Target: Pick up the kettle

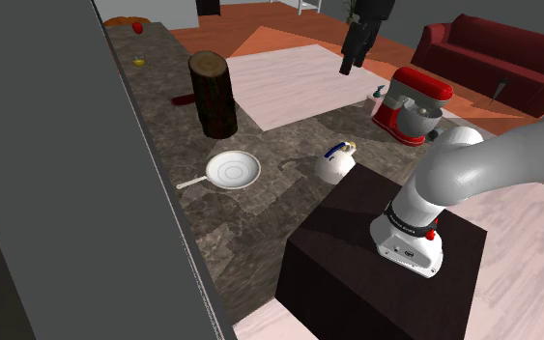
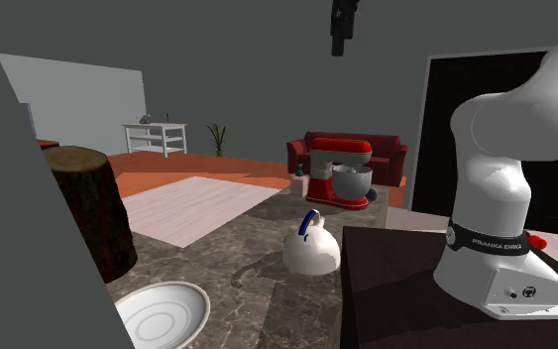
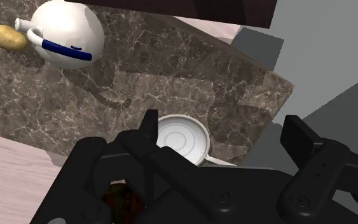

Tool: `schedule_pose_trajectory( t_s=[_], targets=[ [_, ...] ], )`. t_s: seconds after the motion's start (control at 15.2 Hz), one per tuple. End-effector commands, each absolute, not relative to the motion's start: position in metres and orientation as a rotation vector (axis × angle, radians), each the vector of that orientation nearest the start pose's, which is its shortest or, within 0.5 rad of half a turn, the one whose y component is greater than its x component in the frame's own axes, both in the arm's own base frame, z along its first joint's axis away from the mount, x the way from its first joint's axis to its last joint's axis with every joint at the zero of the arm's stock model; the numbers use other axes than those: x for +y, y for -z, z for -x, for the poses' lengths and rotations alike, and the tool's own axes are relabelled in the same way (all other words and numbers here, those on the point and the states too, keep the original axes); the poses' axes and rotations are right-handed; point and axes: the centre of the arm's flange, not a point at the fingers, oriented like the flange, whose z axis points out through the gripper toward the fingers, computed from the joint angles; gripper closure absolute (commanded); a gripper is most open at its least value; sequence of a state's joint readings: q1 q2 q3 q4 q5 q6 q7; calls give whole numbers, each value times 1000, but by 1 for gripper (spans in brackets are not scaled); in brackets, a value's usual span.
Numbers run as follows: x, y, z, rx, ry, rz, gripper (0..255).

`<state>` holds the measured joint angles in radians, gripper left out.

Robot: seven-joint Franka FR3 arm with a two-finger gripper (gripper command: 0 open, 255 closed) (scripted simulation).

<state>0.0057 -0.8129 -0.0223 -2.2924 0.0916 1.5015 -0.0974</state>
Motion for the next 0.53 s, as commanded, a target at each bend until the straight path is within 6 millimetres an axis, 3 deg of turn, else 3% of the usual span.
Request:
schedule_pose_trajectory(
  t_s=[0.0,0.46],
  targets=[
    [3,-623,-292,-144,42,3032,0],
    [-52,-550,-280,-451,25,3002,0]
  ],
)
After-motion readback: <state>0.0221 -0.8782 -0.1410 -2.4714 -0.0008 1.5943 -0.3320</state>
